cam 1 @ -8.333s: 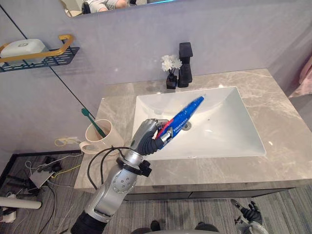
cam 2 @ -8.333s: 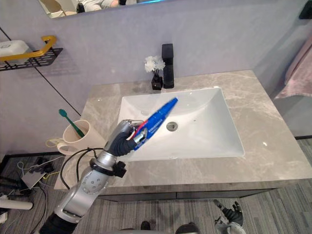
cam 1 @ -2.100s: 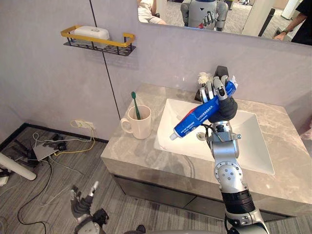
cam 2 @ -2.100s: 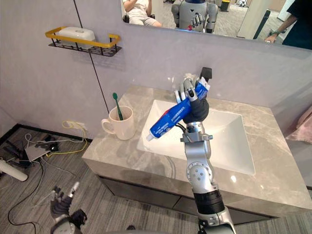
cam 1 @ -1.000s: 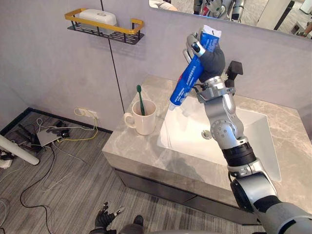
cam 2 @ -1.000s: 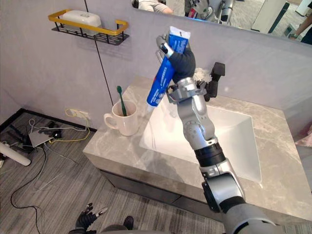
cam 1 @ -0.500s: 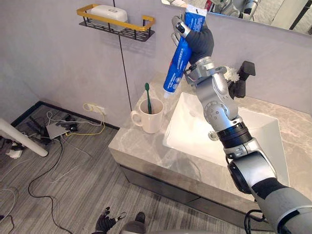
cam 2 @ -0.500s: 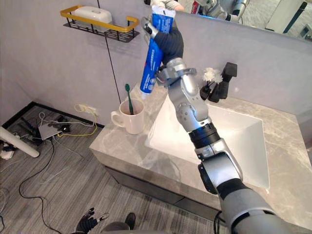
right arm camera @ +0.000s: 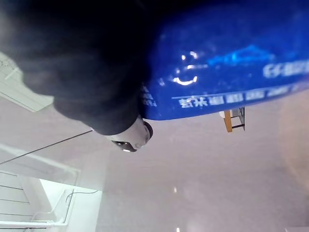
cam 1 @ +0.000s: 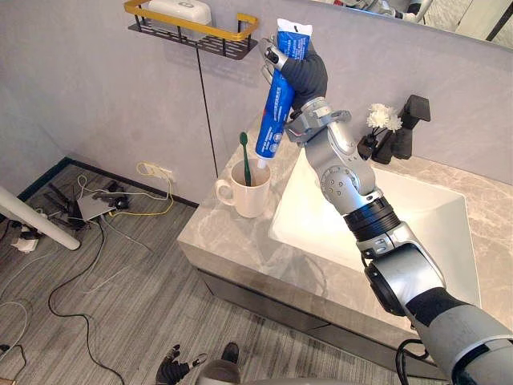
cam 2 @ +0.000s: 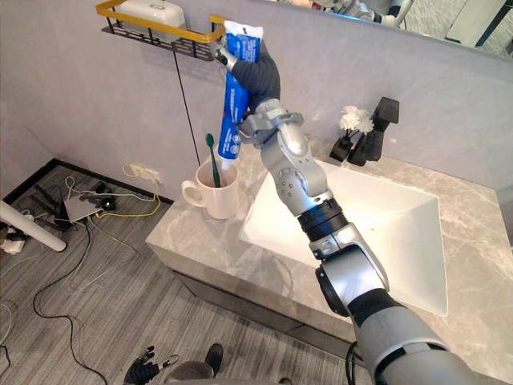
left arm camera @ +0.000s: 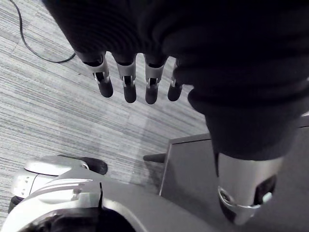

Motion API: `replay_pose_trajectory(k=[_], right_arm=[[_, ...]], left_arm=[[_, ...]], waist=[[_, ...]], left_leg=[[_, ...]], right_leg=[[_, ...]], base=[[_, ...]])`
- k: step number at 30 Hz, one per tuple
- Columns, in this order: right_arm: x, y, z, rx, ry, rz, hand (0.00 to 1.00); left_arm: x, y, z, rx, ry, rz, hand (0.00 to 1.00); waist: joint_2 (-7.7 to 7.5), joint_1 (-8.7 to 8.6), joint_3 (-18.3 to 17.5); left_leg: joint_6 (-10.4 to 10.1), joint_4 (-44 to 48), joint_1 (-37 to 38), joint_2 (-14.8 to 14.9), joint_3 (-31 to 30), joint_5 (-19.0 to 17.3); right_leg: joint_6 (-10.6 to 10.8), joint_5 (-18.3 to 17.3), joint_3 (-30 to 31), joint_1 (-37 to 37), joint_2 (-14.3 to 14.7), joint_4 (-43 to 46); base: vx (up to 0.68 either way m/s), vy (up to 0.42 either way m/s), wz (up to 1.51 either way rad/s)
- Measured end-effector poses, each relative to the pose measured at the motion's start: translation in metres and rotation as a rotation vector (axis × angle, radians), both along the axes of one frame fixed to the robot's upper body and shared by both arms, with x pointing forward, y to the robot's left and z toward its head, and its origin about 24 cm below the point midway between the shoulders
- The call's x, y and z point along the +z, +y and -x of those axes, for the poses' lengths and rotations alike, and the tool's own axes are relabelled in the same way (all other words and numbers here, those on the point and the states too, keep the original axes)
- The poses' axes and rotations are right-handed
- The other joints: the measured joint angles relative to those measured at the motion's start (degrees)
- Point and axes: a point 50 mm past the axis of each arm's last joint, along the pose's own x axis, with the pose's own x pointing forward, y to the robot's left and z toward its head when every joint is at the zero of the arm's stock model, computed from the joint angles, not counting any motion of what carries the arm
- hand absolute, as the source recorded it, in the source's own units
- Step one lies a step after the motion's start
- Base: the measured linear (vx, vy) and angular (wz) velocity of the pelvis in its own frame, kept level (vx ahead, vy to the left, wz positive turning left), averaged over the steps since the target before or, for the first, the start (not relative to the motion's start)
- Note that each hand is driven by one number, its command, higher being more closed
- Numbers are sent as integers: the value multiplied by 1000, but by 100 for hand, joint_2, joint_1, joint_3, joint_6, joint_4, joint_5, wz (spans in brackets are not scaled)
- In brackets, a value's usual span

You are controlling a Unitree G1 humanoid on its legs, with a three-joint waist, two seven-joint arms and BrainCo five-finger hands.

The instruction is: Organize washtable

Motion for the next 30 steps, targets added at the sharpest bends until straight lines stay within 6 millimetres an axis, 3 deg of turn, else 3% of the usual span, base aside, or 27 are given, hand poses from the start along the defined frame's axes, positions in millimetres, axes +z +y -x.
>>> replay_pose_trajectory(k=[10,16,30], right_arm=[[-18,18,2,27,37,68,100],[-23,18,1,21,47,82,100],[-33,20,-3,-13,77,115,100]], left_arm=[[-1,-2,1,-14,10,2,0],[-1,-2,1,-13,9,4,0],[-1,-2,1,-13,6,4,0]], waist=[[50,46,33],[63,141,74],[85,152,220]], left_leg=[[-12,1,-2,43,-8,-7],[-14,1,-6,44,-38,-9],[-24,78,-26,44,-104,-20]], right_leg=[[-1,0,-5,-4,40,13],[-1,-1,-31,19,43,25],[-2,-2,-99,13,46,75]], base=[[-18,-7,0],[0,0,2],[0,0,1]])
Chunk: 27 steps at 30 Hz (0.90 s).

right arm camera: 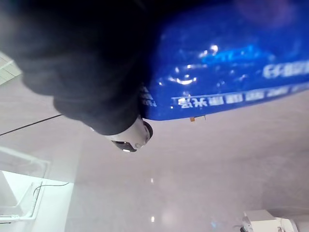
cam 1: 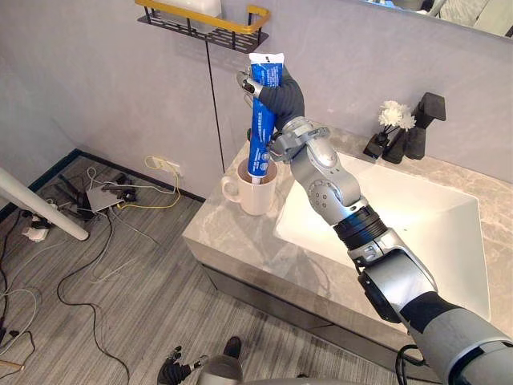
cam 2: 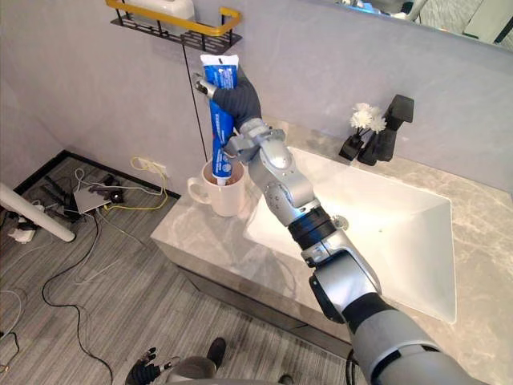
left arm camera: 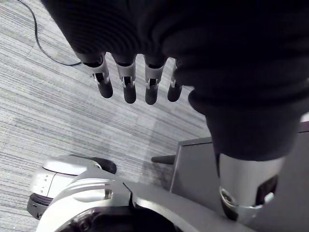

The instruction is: Organize washtable

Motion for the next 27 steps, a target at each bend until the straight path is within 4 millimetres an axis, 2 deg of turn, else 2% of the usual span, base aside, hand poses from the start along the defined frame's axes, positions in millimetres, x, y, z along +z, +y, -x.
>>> replay_pose_trajectory(k=[20,21,25,27], right_arm=[[1,1,1,-60,-71,100,100],[3,1,2,-57,-77,97,0],[4,2,4,-54,-88,92,0],[-1,0,4,-59,-76,89,0]], left_arm=[[0,0,-1,-3,-9,-2,0],[0,-1,-1,-4,-9,-2,0],[1,-2,-2,-4,-12,0,0],[1,-2,-2,-5,-14,0,0]], waist=[[11,11,13],[17,10,31],[48,12,65],[49,26,67]], left_leg=[[-18,126,-102,1,-46,-14],[-18,129,-102,1,-46,-15],[-19,135,-106,2,-47,-16],[-20,135,-107,3,-49,-16]], right_leg=[[-3,-2,-48,-17,12,-13],[-3,-2,-48,-17,12,-13],[-3,-2,-47,-17,13,-14],[-3,-2,-48,-17,15,-14]], base=[[-18,-5,0],[0,0,0],[0,0,0],[0,0,0]])
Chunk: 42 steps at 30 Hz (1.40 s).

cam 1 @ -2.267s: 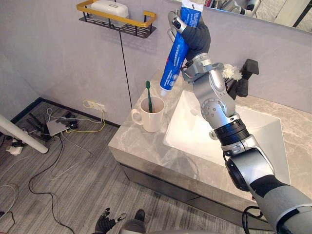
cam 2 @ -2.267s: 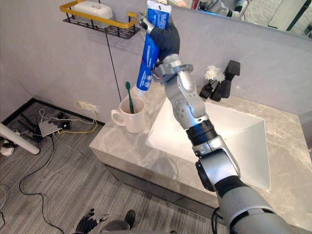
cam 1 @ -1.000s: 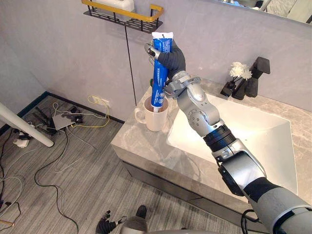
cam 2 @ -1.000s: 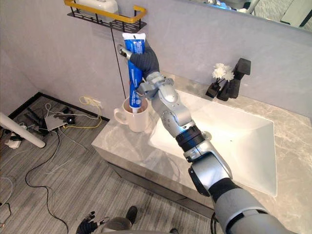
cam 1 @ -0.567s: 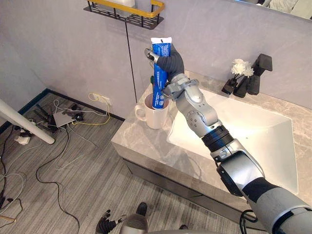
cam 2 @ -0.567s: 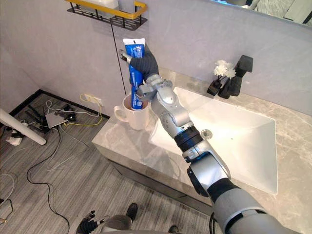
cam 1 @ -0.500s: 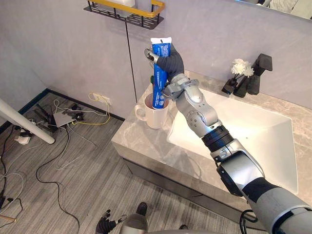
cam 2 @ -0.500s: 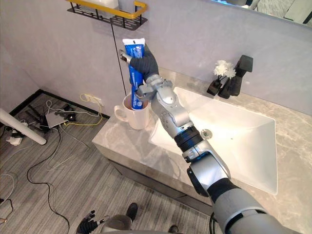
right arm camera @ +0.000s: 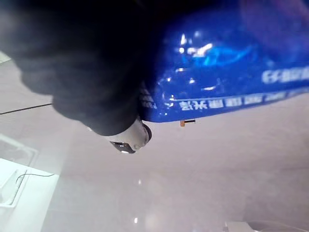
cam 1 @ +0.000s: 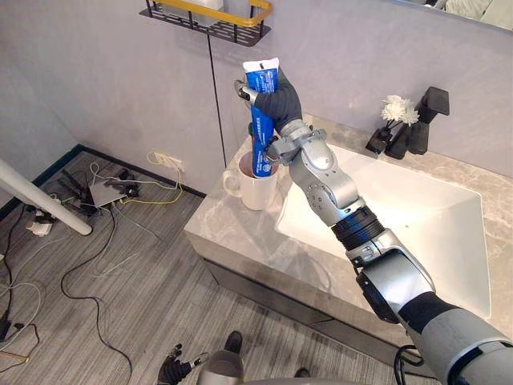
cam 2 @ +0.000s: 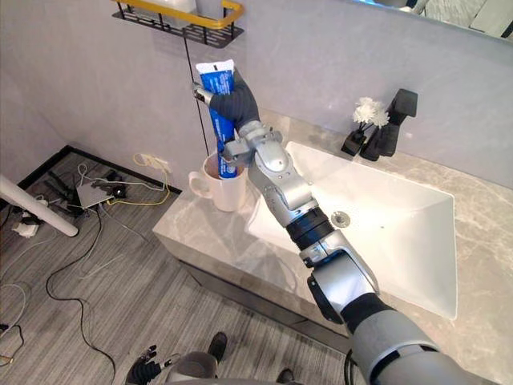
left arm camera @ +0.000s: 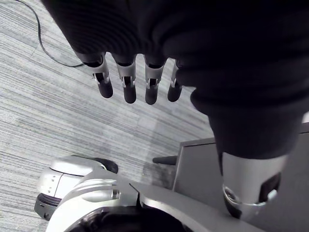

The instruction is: Organize washtable

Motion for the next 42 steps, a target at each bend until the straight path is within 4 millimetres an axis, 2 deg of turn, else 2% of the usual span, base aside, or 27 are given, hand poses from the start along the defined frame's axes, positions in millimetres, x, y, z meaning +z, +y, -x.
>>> replay_pose_trajectory(k=[4,13,30,36,38,42], right_arm=[[-9,-1,3,4,21,-15,0],[-5,-5,6,-11,12,-80,0],[-15,-12,10,-30,22,-91,0],[7,-22,26,-2,-77,-193,0],[21,-32,37,9,-152,-272,0],[38,-52,52,15,-257,-363,0]], left_arm=[[0,0,0,1,0,-1,0],[0,0,1,8,1,-9,0],[0,0,2,12,7,-12,0],[-1,1,3,17,17,-13,0],[-2,1,5,23,22,-13,0],[-2,2,8,32,33,-15,0]], waist=[[0,-1,4],[2,0,6],[-1,-43,5],[-4,-71,6],[-10,-88,2],[-29,-208,-10]], left_leg=[[0,3,-4,-1,-3,0],[-1,13,-5,-1,-3,0],[0,10,74,-3,-7,1],[0,-10,119,-2,6,4],[0,-28,167,-2,9,5],[-1,-70,257,-3,52,9]], right_leg=[[0,0,-2,-2,0,-1],[-1,-1,-1,1,-1,2],[-1,-1,-7,88,-2,-1],[-1,-1,-1,118,-4,0],[-1,-1,-2,156,-5,0],[0,-1,23,206,-14,1]], base=[[0,0,0],[0,0,0],[0,0,0],[0,0,0],[0,0,0],[-19,-4,-4]])
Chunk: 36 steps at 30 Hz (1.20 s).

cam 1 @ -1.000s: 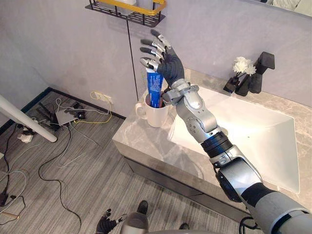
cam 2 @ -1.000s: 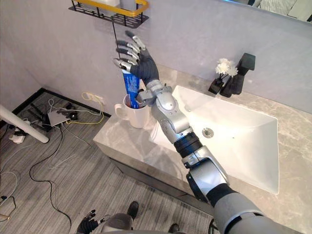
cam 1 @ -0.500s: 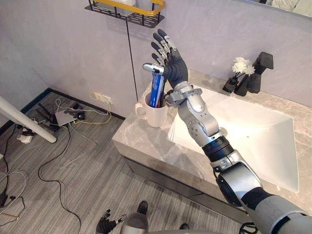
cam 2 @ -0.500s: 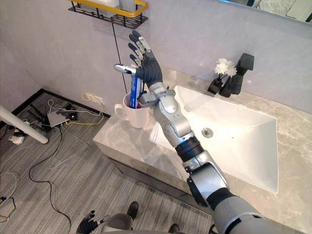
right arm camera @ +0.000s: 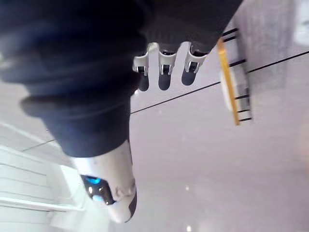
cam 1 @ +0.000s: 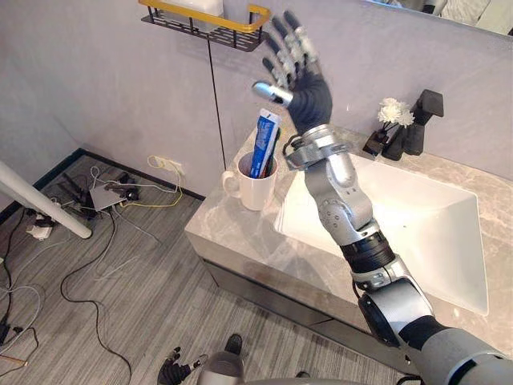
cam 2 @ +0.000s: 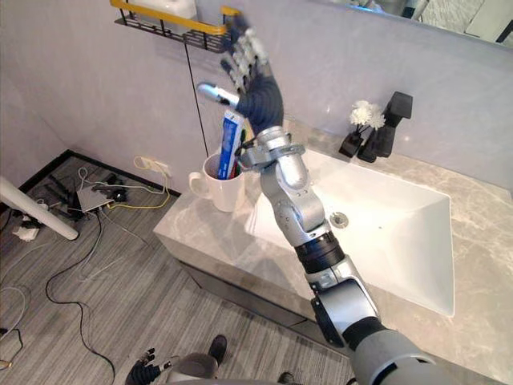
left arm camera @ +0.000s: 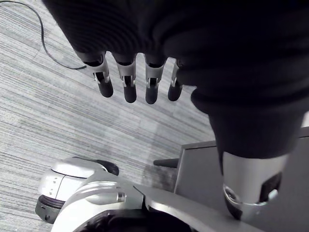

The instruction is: Organize washtable

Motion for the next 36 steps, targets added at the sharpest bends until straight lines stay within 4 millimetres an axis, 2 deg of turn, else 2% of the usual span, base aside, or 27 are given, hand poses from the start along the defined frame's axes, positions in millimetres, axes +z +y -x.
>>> replay_pose_trajectory(k=[1,5,6,9,10,13,18,20,21,25,26,27,29,30,31,33,35,36], right_arm=[[2,-5,3,-10,-19,-9,0],[14,-50,21,-116,-126,-103,0],[19,-70,29,-180,-177,-144,0],[23,-101,45,-289,-250,-202,0],[25,-116,54,-344,-286,-233,0],[30,-154,79,-510,-375,-290,0],[23,-209,111,-798,-414,-319,0],[12,-234,131,-943,-404,-341,0],[3,-247,140,-1017,-382,-361,0],[-31,-279,156,-1213,-210,-365,0],[-53,-295,162,-1336,-72,-327,0],[-57,-297,163,-1355,-47,-320,0],[-84,-313,171,-1466,113,-303,0],[-104,-322,178,-1543,231,-314,0],[-126,-328,185,-1604,346,-332,0],[-151,-331,195,-1675,491,-342,0],[-190,-330,209,-1748,716,-327,0],[-198,-329,212,-1758,764,-326,0]], left_arm=[[0,0,0,3,0,0,0],[-1,1,2,14,10,1,0],[-1,2,4,17,16,2,0],[-2,2,8,26,25,1,0],[-2,3,10,32,32,1,0],[-3,3,11,31,36,1,0],[-6,1,17,24,68,12,0],[-6,-1,17,20,70,22,0],[-7,-2,19,23,81,25,0],[-10,-5,25,30,107,38,0],[-10,-7,24,26,108,50,0],[-11,-7,24,24,108,53,0],[-11,-8,23,21,106,60,0],[-10,-8,21,20,101,60,0],[-10,-8,20,19,100,59,0],[-10,-8,20,19,101,59,0],[-11,-10,18,19,96,64,0],[-11,-11,18,20,96,65,0]], waist=[[-2,-5,-1],[-22,-67,-14],[-32,-136,-24],[-47,-250,-73],[-51,-331,-96],[-54,-411,-125],[7,-630,-392],[47,-699,-427],[76,-798,-471],[162,-967,-622],[207,-1018,-692],[199,-1032,-699],[226,-1117,-756],[233,-1145,-760],[237,-1200,-770],[255,-1259,-837],[305,-1301,-900],[321,-1305,-924]], left_leg=[[0,-4,2,0,14,0],[9,-28,50,-9,62,8],[9,-90,81,-11,70,42],[20,-129,98,-23,92,64],[20,-129,101,-32,97,64],[21,-131,137,-31,186,64],[30,-140,79,-33,275,51],[29,-143,79,-42,300,50],[30,-147,65,-51,307,47],[30,-148,-39,-53,369,44],[28,-148,-48,-51,407,29],[27,-148,-50,-52,408,26],[22,-148,-51,-52,419,15],[17,-148,-52,-45,436,11],[6,-148,-77,-36,457,3],[-18,-149,-181,-30,479,-14],[15,-143,-214,-33,549,-20],[22,-143,-213,-35,565,-27]], right_leg=[[0,0,14,-6,-2,0],[1,0,58,6,-16,2],[1,1,66,5,-20,2],[2,1,87,-6,-35,1],[2,1,91,-7,-44,1],[3,2,163,-11,-51,0],[3,2,260,-122,-52,-8],[3,2,277,-134,-50,-22],[4,1,281,-150,-50,-34],[5,3,342,-290,-50,-59],[2,8,387,-316,-47,-77],[3,8,388,-317,-48,-82],[4,8,398,-319,-48,-90],[4,8,410,-330,-43,-93],[3,6,428,-369,-36,-90],[3,7,443,-483,-33,-89],[-8,51,486,-523,-36,-142],[-5,67,498,-516,-36,-170]], base=[[-34,-2,-9],[-32,-2,-5],[0,0,0],[-11,0,-2],[-16,1,-6],[-29,-2,-12],[-18,-4,-11],[-21,-6,-5],[-27,-3,-4],[-15,-2,-10],[-9,-3,-11],[3,-3,-8],[1,-3,-2],[-15,-11,-7],[-17,-10,-8],[-14,-6,-9],[14,1,-14],[30,3,-14]])
